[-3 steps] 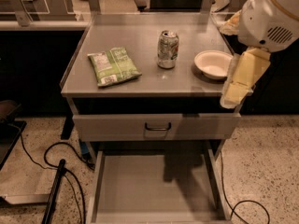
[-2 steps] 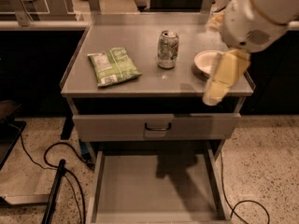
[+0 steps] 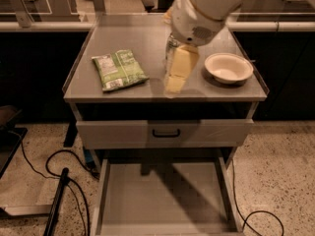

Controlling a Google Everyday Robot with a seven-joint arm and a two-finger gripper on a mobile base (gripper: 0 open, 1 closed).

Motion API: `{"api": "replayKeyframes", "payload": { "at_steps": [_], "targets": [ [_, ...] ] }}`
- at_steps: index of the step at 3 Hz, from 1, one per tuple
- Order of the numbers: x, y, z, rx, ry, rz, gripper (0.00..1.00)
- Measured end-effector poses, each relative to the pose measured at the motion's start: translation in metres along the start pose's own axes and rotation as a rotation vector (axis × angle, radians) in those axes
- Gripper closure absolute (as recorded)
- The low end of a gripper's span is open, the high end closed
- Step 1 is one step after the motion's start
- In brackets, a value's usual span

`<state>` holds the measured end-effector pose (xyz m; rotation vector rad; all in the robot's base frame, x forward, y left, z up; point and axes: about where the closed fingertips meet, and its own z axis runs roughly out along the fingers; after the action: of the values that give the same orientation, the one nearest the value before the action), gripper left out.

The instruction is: Place green jalapeno chip bag into middle drawer

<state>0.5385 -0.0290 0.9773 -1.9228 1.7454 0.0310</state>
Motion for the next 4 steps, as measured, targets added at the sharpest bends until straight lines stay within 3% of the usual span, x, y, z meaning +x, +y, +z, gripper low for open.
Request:
{"api": "replayKeyframes", "payload": {
  "at_steps": [2, 4],
  "targets": [
    [-0.014, -0.007, 0.014, 0.004, -0.004, -0.031, 0.0],
    [-0.062, -0.056, 0.06, 0.0, -0.055, -0.153, 0.0]
  ]
}}
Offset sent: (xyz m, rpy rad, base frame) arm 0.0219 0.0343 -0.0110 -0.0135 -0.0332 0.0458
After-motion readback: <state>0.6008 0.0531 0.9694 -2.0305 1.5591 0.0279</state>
